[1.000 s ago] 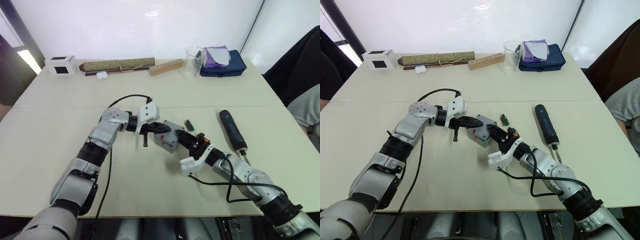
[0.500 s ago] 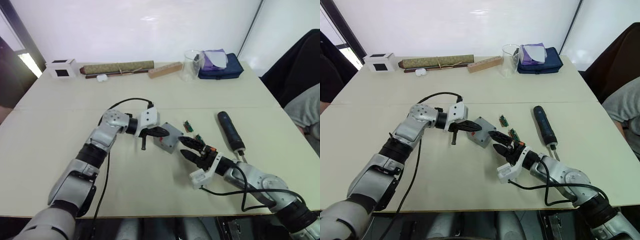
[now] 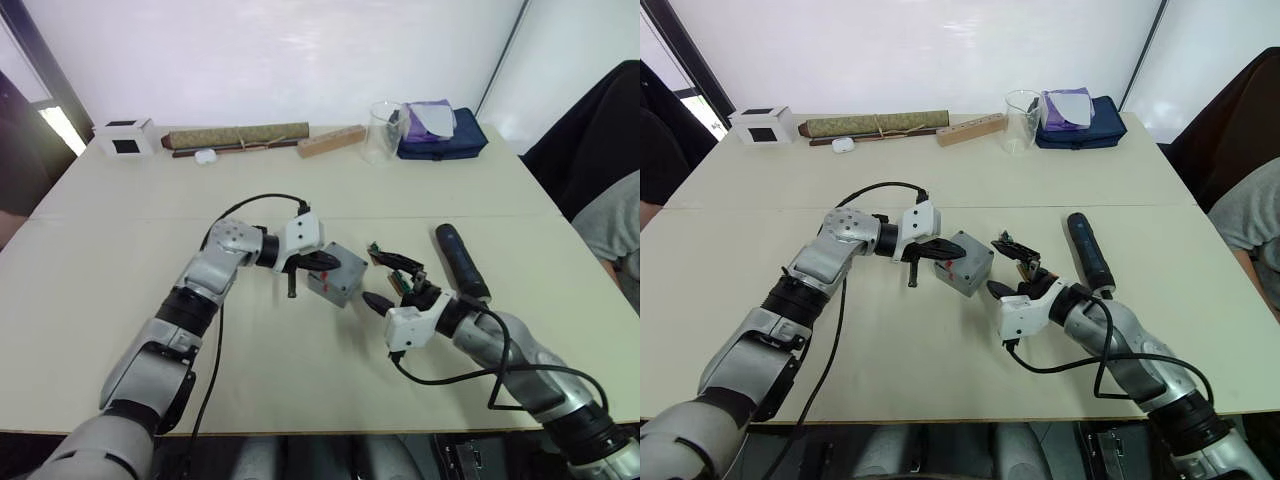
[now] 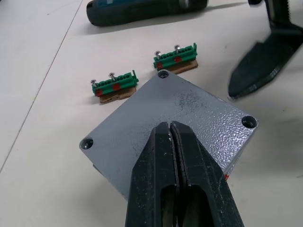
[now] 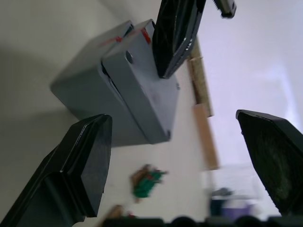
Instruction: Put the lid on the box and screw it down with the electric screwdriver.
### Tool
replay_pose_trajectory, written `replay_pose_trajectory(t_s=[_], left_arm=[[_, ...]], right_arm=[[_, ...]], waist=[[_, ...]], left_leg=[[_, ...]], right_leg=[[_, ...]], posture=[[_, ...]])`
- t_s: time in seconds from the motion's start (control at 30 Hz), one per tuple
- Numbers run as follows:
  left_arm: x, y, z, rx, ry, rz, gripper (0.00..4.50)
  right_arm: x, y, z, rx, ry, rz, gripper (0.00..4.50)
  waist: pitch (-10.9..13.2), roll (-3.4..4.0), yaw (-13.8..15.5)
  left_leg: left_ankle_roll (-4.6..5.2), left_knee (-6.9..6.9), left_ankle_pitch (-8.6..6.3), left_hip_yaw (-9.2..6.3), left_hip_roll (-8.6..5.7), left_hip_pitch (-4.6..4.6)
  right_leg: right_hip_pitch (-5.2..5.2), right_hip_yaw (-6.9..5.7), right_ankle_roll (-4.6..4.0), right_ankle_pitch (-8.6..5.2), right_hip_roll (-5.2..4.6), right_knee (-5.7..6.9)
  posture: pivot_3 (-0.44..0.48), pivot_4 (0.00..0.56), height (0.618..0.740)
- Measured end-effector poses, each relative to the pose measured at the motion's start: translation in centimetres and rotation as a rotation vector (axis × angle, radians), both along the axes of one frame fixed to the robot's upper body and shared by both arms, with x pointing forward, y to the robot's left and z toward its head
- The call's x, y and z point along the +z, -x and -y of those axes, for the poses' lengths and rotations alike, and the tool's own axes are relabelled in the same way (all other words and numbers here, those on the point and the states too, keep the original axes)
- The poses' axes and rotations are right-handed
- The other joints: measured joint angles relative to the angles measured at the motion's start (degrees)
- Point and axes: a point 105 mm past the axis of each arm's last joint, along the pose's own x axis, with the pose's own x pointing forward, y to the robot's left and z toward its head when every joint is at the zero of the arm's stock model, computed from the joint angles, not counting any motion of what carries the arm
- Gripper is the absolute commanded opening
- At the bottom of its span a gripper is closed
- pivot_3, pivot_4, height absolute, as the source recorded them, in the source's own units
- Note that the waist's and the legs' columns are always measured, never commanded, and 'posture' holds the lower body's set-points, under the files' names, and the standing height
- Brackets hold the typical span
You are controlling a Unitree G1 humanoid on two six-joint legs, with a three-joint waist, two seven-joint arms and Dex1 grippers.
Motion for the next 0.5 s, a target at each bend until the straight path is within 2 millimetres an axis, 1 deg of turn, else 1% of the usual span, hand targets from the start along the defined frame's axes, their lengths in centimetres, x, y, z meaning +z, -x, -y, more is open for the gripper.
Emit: replay_pose_trajectory(t_s=[0.1, 0.23, 0.5], left_arm=[[-0.3, 1.1, 0.4, -0.026, 0.018, -0.037, 0.00], [-0.9, 2.4, 0.7, -0.054, 0.013, -0.076, 0.00], [-0.9, 2.3, 0.7, -0.016, 0.016, -0.086, 0.00]], right_arm=[[-0.2, -0.1, -0.1, -0.027, -0.030, -0.061, 4.48], [-1.3, 0.2, 0.2, -0.069, -0.056, -0.164, 4.48], [-1.2, -0.3, 0.3, -0.162, -0.174, -0.290, 4.48]], waist=[[0.0, 0.00, 0.0], [0.0, 0.00, 0.0], [0.0, 0.00, 0.0]], left_leg=[[0.00, -0.02, 0.00, -0.01, 0.01, 0.00], [0.00, -0.03, 0.00, 0.01, 0.01, -0.02], [-0.01, -0.12, 0.00, 0.00, 0.02, -0.02]], right_leg=[[-0.01, -0.01, -0.03, -0.02, 0.00, 0.00], [-0.03, 0.00, -0.04, -0.03, 0.00, -0.02], [-0.08, 0.00, -0.06, -0.04, 0.00, -0.10]], posture=[[0.000, 0.150, 0.736], [0.000, 0.150, 0.736], [0.000, 0.150, 0.736]])
